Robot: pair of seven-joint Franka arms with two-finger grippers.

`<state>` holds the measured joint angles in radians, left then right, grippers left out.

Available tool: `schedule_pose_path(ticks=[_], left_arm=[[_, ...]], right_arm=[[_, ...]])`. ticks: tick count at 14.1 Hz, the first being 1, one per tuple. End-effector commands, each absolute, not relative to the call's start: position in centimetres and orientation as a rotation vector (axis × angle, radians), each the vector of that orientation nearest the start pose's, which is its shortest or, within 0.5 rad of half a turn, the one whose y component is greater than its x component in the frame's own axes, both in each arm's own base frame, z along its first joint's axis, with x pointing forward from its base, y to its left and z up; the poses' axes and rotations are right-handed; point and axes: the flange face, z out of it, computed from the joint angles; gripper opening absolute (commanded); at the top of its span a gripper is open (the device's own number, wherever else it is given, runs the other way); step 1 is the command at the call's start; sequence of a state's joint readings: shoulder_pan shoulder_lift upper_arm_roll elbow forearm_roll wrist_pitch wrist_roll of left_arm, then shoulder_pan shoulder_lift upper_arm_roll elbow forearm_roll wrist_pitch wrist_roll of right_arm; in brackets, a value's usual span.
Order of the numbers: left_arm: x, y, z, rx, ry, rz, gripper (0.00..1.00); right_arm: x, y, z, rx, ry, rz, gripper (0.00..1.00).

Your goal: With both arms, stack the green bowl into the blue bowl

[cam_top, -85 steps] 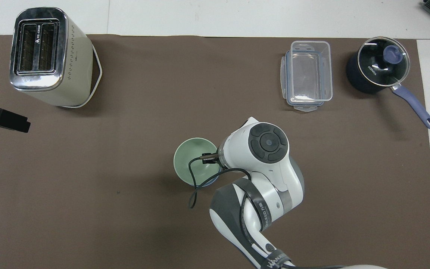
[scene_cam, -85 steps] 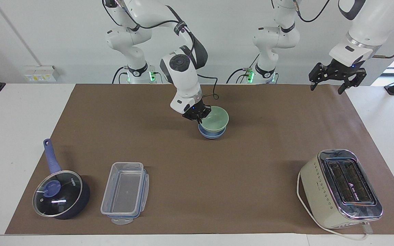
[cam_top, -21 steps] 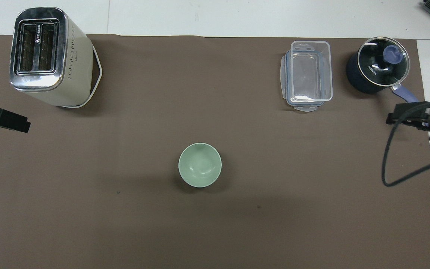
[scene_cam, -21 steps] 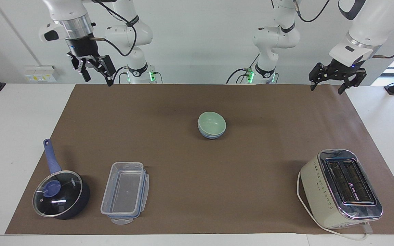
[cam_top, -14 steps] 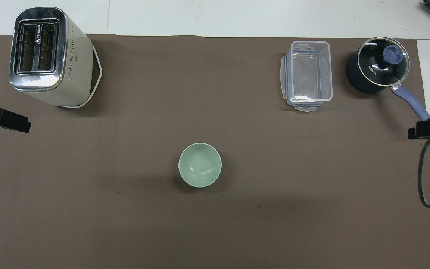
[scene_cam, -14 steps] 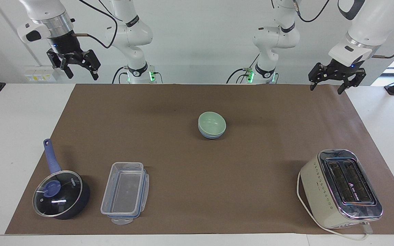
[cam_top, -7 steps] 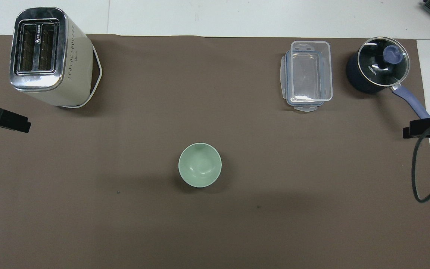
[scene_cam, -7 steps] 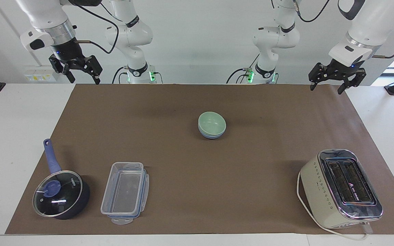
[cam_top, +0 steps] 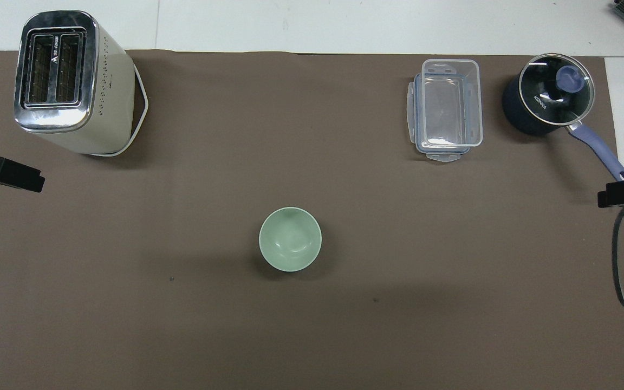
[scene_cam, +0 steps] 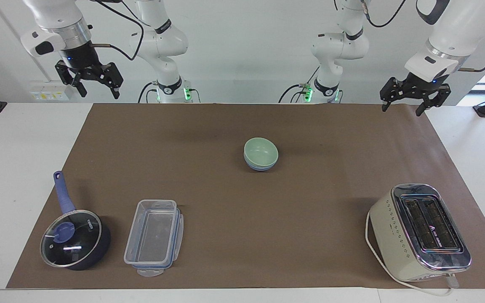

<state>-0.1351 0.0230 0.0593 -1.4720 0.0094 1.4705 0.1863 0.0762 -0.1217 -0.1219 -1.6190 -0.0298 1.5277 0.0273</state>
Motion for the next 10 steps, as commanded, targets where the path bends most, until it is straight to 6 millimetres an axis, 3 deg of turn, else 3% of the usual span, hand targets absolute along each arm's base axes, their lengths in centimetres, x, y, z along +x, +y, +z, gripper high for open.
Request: schedule_pose_path(ticks=[1, 10], left_arm=[[54.42, -3.6, 65.16, -3.104, 0.388, 0.028, 1.0], [54.56, -2.61, 65.11, -3.138, 0.348, 0.023, 1.0]], right_arm=[[50.95, -2.89, 66.58, -3.166, 0.115, -0.025, 1.0], [50.88, -2.65, 66.53, -3.141, 0.124, -0.042, 1.0]])
